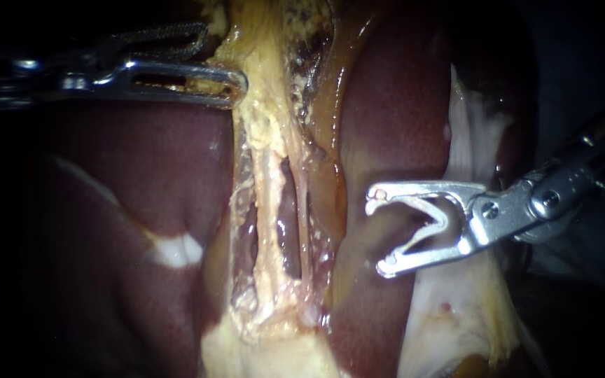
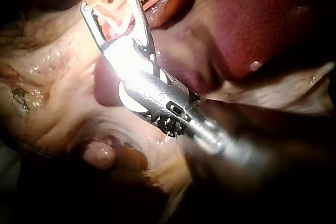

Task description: Grabbing gallbladder

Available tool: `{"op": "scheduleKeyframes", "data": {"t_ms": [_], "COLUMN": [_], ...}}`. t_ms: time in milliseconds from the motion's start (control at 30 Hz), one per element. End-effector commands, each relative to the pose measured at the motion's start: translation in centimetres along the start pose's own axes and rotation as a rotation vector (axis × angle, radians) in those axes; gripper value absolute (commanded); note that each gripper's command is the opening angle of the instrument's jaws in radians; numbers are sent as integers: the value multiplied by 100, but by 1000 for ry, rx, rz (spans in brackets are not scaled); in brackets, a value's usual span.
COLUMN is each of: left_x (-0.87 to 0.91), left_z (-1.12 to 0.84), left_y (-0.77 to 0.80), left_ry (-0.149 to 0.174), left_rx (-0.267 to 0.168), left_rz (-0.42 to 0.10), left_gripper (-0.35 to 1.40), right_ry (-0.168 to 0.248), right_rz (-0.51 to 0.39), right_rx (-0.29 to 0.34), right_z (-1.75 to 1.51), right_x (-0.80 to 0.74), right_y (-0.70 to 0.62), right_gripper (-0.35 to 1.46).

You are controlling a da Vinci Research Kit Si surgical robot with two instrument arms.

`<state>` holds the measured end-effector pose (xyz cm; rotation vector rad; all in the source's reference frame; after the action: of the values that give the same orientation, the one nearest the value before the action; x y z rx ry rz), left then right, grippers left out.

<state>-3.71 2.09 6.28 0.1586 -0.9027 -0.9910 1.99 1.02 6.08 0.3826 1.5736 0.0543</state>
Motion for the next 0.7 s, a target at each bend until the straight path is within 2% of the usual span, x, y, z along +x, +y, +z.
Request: {"op": "scheduleKeyframes", "data": {"t_ms": [33,100,233,267,300,333,467,600,700], "left_x": [3,7,11,11,11,11,10,9,9], "left_z": [2,4,9,9,8,8,6,4,3], "left_y": [-1,-2,-2,-1,-1,-1,0,1,2], "left_ry": [6,13,18,18,18,24,39,73,73], "left_rx": [4,0,3,3,4,3,1,-35,-40], "left_rz": [2,5,13,13,13,14,-8,-11,-14], "left_gripper": [54,52,37,27,5,-35,-35,-35,-35], "right_ry": [0,0,0,0,0,0,0,0,0], "right_rz": [0,0,0,0,0,0,0,0,0], "right_rx": [0,0,0,0,0,0,0,0,0], "right_z": [0,0,0,0,0,0,0,-1,-1], "right_x": [0,0,0,0,0,0,0,1,1], "right_y": [0,0,0,0,0,0,0,0,-1], "right_gripper": [44,44,44,44,44,44,44,44,45]}}
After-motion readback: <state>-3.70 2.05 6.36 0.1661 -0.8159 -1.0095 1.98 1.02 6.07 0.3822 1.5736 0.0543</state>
